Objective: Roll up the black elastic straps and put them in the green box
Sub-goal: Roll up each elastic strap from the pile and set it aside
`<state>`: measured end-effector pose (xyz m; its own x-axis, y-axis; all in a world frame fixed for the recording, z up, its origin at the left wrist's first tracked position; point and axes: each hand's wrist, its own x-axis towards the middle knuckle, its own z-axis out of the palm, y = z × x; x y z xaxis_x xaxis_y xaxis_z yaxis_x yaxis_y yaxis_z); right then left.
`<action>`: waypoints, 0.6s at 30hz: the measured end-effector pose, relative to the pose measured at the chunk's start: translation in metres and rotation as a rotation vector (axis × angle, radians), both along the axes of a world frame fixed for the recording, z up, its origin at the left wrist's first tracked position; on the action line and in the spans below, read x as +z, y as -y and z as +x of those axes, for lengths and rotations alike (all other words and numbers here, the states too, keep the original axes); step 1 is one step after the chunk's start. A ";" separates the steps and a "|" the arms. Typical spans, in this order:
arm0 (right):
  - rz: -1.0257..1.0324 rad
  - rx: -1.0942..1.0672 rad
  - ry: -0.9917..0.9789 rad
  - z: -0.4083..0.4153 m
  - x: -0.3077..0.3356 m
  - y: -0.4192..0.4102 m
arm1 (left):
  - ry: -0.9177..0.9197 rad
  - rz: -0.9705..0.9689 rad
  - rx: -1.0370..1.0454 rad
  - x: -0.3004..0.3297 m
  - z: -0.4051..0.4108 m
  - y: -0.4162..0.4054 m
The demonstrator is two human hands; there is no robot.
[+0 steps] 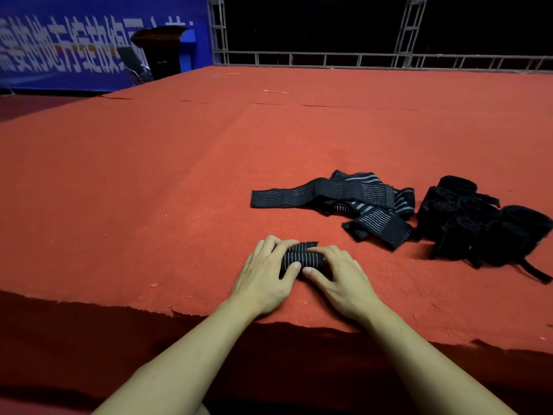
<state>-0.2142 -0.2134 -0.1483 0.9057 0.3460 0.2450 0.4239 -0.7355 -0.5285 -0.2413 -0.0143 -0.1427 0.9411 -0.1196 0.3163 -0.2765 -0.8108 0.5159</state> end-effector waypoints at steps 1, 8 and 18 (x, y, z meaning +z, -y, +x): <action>0.022 -0.004 -0.005 -0.001 0.000 0.000 | -0.001 -0.016 0.001 0.000 0.000 0.000; 0.137 0.015 -0.010 -0.006 0.001 0.000 | -0.005 -0.051 0.013 0.000 0.003 -0.002; 0.063 -0.045 -0.036 -0.004 0.002 -0.001 | -0.034 -0.094 0.012 -0.002 0.006 0.000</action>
